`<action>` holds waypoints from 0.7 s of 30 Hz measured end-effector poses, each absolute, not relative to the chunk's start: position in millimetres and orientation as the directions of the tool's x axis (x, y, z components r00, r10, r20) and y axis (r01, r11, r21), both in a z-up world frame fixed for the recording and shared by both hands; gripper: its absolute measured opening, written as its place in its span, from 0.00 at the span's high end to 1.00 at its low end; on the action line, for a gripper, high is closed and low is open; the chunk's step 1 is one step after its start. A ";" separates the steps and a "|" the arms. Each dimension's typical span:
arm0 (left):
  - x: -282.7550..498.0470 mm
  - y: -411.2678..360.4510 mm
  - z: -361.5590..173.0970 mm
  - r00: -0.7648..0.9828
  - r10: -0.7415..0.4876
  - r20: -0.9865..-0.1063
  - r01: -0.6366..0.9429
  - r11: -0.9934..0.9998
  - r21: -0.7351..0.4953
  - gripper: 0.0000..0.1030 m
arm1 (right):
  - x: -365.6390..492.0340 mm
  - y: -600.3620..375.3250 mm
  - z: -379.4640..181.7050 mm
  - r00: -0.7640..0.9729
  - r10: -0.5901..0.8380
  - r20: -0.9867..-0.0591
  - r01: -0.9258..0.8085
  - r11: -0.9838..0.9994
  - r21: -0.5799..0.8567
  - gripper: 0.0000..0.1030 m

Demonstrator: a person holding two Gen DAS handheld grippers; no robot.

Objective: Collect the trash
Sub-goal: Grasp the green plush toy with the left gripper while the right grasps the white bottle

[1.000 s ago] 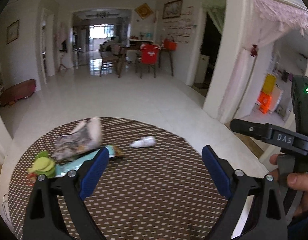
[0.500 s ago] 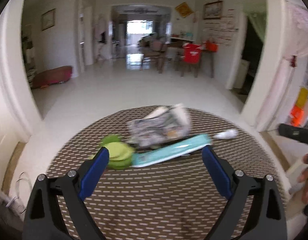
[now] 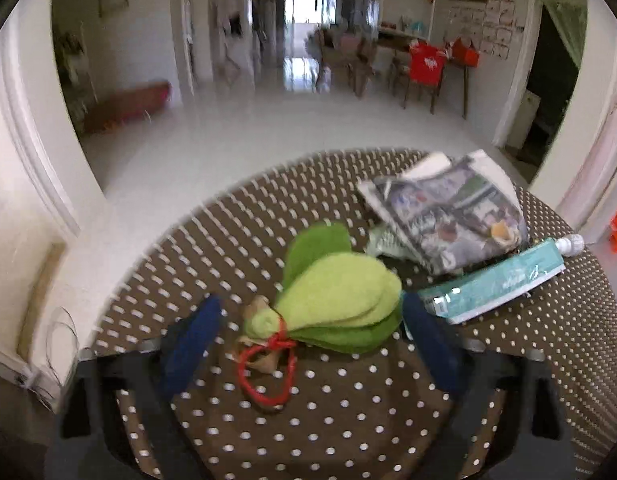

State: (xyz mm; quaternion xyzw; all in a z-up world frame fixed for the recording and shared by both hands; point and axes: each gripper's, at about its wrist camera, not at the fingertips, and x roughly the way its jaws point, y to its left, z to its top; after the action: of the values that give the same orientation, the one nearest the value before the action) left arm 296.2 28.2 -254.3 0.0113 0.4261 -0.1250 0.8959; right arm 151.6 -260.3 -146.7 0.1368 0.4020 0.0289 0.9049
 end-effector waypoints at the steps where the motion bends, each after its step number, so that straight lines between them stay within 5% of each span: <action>1: 298.4 31.6 -255.7 0.595 -0.245 -0.766 0.238 0.963 -0.123 0.50 | 155.2 -258.2 -149.3 0.671 0.155 -0.725 0.057 0.964 0.259 0.06; 5: 297.0 39.1 -259.0 0.597 -0.285 -0.750 0.246 0.955 -0.168 0.75 | 174.2 -260.7 -165.9 0.651 0.101 -0.752 0.097 0.972 0.215 0.06; 13: 267.3 51.5 -254.1 0.630 -0.275 -0.726 0.224 0.960 -0.169 0.76 | 215.3 -286.4 -196.5 0.615 0.016 -0.788 0.166 0.975 0.150 0.06; 21: 233.5 53.6 -230.6 0.664 -0.269 -0.697 0.214 0.962 -0.168 0.76 | 232.2 -268.8 -205.8 0.624 -0.013 -0.782 0.105 0.992 0.067 0.48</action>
State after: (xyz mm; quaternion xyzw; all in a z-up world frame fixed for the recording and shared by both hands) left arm 233.5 53.6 -230.6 -0.0356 0.3877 -0.1326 0.9115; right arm 232.2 -268.8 -205.8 0.0529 0.4326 -0.0327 0.8994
